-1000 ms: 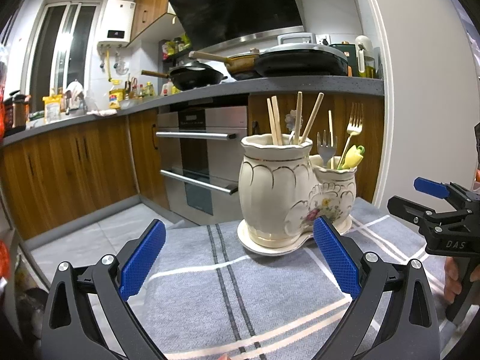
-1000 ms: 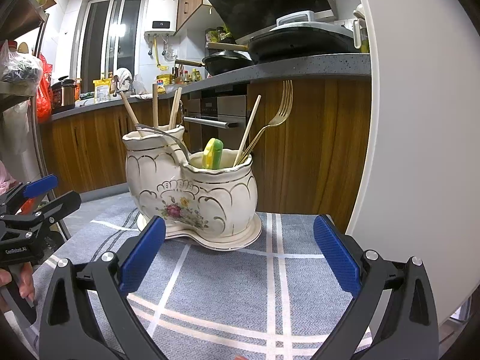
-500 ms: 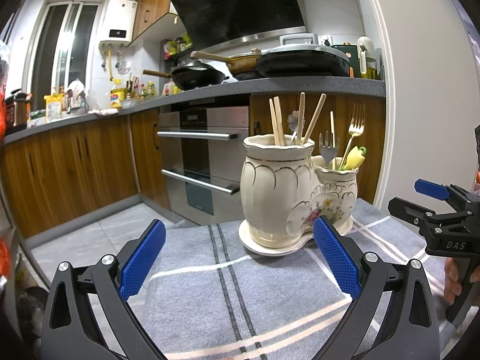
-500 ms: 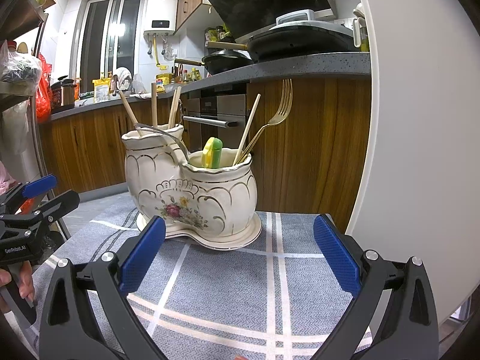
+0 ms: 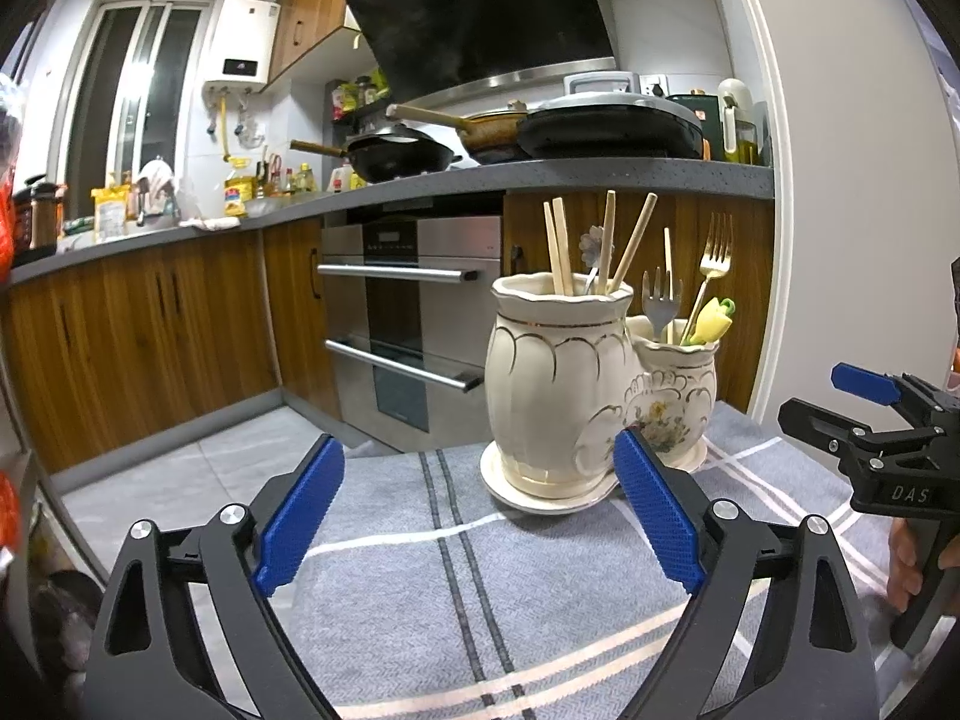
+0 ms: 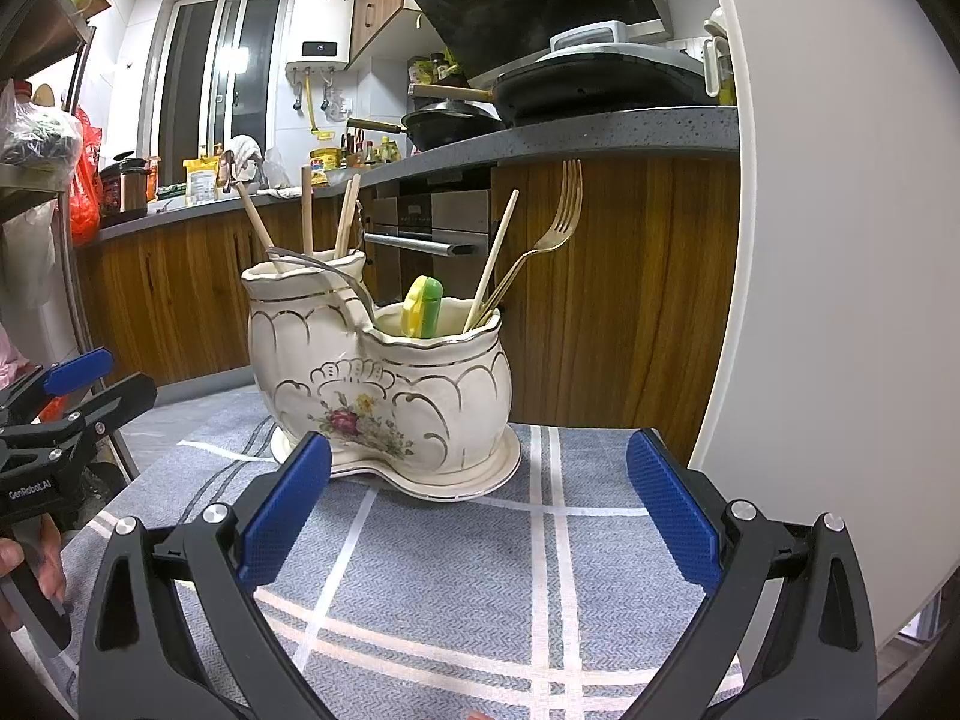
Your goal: Organize utensils
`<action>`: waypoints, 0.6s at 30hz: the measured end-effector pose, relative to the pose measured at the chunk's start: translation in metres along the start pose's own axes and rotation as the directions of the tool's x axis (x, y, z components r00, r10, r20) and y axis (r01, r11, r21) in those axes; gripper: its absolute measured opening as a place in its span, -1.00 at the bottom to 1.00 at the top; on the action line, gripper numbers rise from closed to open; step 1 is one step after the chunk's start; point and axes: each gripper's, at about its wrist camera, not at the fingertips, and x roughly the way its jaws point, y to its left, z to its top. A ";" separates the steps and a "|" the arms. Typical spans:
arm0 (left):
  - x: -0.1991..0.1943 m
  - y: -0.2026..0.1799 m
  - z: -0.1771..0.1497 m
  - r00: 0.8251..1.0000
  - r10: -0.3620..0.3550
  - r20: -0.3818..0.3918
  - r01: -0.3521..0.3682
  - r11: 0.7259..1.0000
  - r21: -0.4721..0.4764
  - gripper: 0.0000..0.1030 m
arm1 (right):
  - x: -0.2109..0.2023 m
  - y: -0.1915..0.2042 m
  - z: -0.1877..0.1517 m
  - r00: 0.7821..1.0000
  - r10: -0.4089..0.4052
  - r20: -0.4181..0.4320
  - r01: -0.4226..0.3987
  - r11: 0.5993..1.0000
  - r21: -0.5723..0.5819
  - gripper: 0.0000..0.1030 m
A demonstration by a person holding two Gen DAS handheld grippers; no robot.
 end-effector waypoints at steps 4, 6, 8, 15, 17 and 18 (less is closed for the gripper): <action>0.001 -0.002 0.001 1.000 0.021 -0.010 -0.021 1.000 0.003 0.82 | 0.000 0.000 0.000 1.000 0.002 0.000 -0.002 1.000 0.000 0.89; 0.002 -0.002 0.001 0.999 0.043 -0.012 -0.043 0.999 -0.004 0.85 | 0.000 0.000 0.000 1.000 0.002 0.000 -0.002 1.000 0.000 0.89; 0.003 -0.001 0.001 0.999 0.043 -0.013 -0.043 0.999 -0.013 0.85 | 0.000 0.000 0.000 1.000 0.001 0.000 -0.001 1.000 0.000 0.89; 0.005 -0.003 0.002 0.999 0.033 -0.013 -0.033 0.999 -0.009 0.86 | 0.000 0.000 0.000 1.000 0.001 0.000 -0.001 1.000 -0.001 0.89; 0.005 -0.003 0.001 1.000 0.027 -0.010 -0.027 1.000 -0.008 0.86 | 0.000 0.000 0.000 1.000 0.000 -0.001 0.000 1.000 0.000 0.89; 0.005 -0.003 0.001 1.000 0.025 -0.008 -0.026 1.000 -0.008 0.86 | 0.000 0.000 0.000 1.000 0.000 -0.001 0.000 1.000 -0.001 0.89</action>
